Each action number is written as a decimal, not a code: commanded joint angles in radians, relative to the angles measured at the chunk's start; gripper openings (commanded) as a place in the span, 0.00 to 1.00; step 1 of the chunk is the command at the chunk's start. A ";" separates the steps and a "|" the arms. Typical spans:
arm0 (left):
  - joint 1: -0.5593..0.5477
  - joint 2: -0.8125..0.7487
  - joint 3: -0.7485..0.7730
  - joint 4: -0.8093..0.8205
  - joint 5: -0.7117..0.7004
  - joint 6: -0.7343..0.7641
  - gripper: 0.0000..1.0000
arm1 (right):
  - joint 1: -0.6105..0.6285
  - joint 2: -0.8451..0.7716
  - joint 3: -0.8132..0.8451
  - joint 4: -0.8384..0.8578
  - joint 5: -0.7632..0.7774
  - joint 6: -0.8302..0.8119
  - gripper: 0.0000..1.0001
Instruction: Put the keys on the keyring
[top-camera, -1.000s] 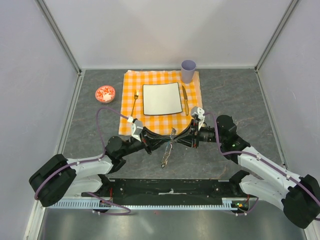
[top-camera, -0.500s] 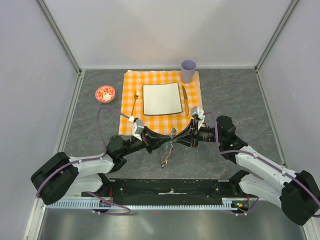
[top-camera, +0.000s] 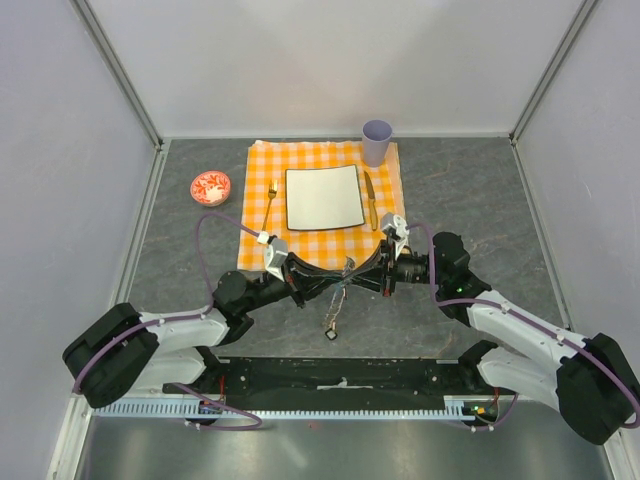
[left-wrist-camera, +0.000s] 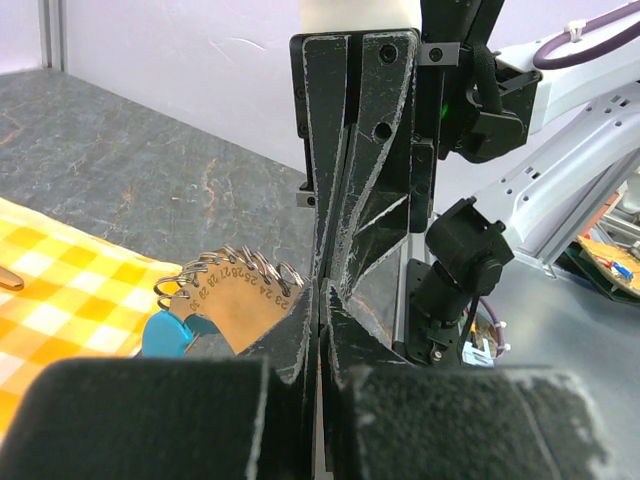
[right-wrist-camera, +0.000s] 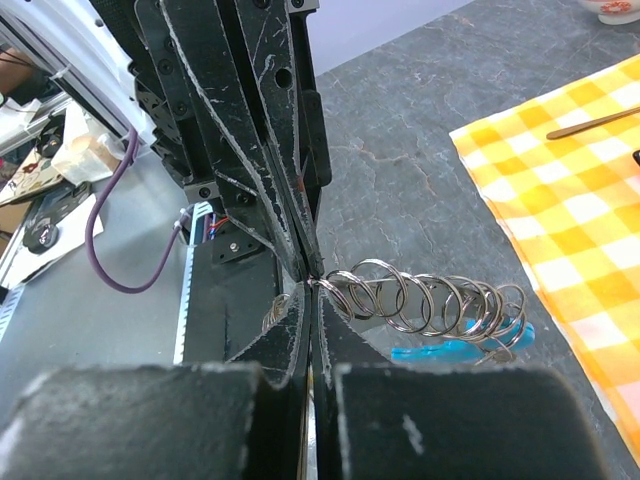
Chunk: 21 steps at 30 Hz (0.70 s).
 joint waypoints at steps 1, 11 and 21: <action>-0.004 -0.024 0.019 0.140 -0.003 0.007 0.02 | 0.003 -0.024 0.034 -0.061 -0.016 -0.072 0.00; -0.005 -0.305 0.085 -0.527 -0.032 0.342 0.36 | 0.011 -0.023 0.515 -1.021 0.256 -0.535 0.00; -0.004 -0.418 0.097 -0.689 -0.052 0.481 0.42 | 0.337 0.290 1.003 -1.654 0.913 -0.699 0.00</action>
